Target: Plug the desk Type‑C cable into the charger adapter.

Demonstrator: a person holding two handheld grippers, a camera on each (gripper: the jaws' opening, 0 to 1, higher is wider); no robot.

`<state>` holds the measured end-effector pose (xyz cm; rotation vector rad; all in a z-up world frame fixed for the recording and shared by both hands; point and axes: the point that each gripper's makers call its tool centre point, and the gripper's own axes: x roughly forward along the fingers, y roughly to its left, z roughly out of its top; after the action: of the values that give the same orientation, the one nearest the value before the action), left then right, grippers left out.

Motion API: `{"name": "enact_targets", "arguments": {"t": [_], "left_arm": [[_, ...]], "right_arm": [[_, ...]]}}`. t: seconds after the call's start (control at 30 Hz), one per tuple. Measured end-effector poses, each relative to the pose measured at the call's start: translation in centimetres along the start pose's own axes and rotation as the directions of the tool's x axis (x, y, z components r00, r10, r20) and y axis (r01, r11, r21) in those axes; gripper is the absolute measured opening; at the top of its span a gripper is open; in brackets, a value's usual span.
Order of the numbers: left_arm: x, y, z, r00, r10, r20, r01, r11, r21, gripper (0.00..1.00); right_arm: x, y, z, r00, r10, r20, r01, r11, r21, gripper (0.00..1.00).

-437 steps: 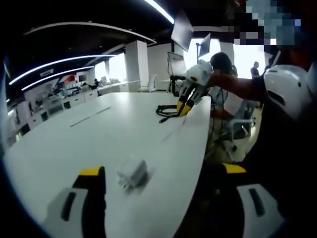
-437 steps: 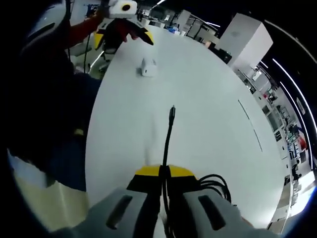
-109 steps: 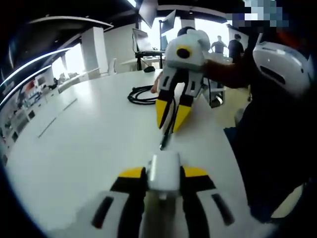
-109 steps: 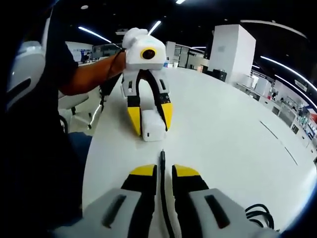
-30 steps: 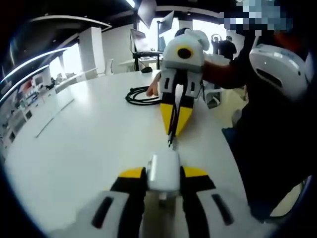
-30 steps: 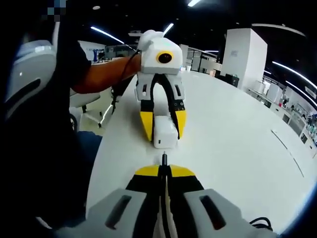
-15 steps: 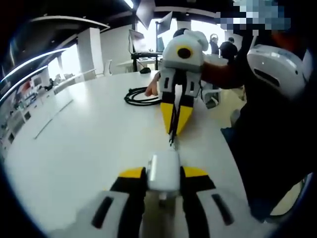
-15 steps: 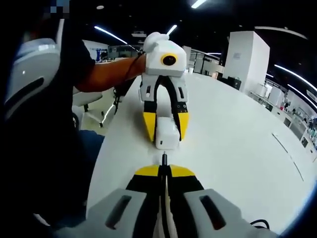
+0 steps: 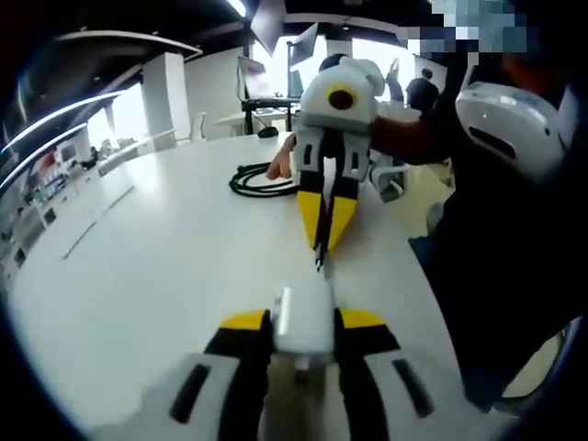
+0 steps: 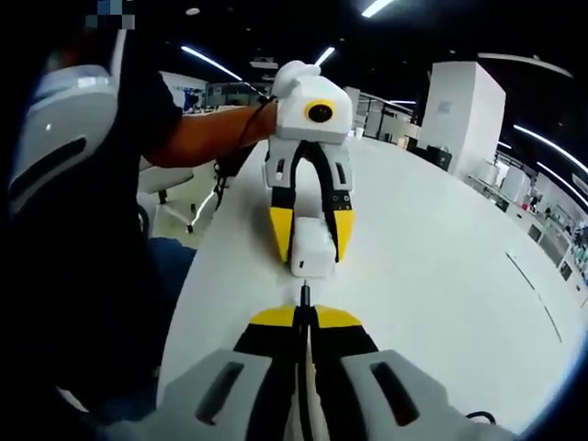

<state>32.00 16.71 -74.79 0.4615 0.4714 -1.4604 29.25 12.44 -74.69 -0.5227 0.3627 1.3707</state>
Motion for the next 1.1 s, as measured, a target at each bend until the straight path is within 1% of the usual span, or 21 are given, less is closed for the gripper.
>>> {"name": "enact_targets", "arguments": {"t": [0.57, 1.1], "left_arm": [[0.01, -0.04, 0.04, 1.0, -0.009, 0.006, 0.009, 1.0, -0.001, 0.27], [0.05, -0.19, 0.01, 1.0, -0.012, 0.006, 0.012, 1.0, 0.0, 0.27]], "right_arm": [[0.12, 0.08, 0.12, 1.0, 0.009, 0.006, -0.009, 0.999, -0.036, 0.03], [0.13, 0.25, 0.15, 1.0, 0.013, 0.02, -0.012, 0.999, -0.048, 0.03]]}}
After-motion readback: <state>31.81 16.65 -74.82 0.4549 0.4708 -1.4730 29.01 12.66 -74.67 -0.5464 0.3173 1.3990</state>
